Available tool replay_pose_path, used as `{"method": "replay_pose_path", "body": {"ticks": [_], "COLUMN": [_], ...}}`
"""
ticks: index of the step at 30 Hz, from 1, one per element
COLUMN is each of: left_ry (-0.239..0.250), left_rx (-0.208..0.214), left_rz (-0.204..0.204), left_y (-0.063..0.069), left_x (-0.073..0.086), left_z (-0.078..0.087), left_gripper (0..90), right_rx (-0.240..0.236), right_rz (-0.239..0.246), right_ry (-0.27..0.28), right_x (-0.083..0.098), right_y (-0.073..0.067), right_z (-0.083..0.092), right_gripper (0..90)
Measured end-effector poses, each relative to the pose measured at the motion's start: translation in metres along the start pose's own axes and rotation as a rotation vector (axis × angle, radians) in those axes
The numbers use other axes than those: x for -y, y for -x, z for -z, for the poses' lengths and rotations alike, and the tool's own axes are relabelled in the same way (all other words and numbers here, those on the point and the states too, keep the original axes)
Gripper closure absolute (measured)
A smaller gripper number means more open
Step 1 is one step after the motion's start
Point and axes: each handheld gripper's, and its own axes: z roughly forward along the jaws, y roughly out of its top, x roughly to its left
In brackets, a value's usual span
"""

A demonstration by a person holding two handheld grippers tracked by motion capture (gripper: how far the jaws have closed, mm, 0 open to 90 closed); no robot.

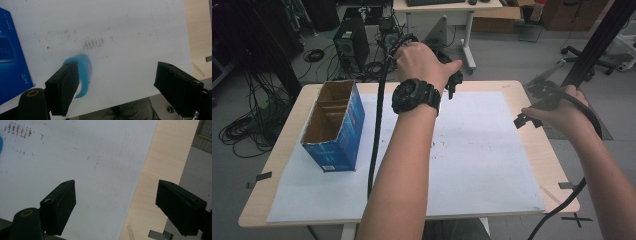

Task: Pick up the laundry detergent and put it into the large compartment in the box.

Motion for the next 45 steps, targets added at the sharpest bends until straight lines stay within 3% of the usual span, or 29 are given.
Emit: {"method": "replay_pose_path", "body": {"ticks": [7, 17, 36, 45], "left_ry": [-0.008, -0.021, -0.083, -0.082], "left_rx": [-0.031, -0.039, -0.049, -0.047], "left_rz": [0.033, 0.072, 0.094, 0.089], "left_y": [-0.013, -0.029, -0.041, -0.045], "left_x": [0.003, 0.009, 0.014, 0.015], "left_z": [0.001, -0.001, -0.013, -0.019], "left_gripper": [20.0, 17.8, 14.8, 14.5], "right_rx": [-0.001, -0.005, -0.005, -0.001], "right_rz": [-0.006, 0.005, 0.015, 0.019], "right_ry": [-0.005, -0.011, -0.026, -0.028], "right_x": [0.001, -0.002, -0.004, -0.007], "right_y": [0.001, -0.005, -0.012, -0.015], "right_z": [-0.001, -0.003, -0.008, -0.008], "right_gripper": [16.6, 16.6, 16.7, 16.7]}}
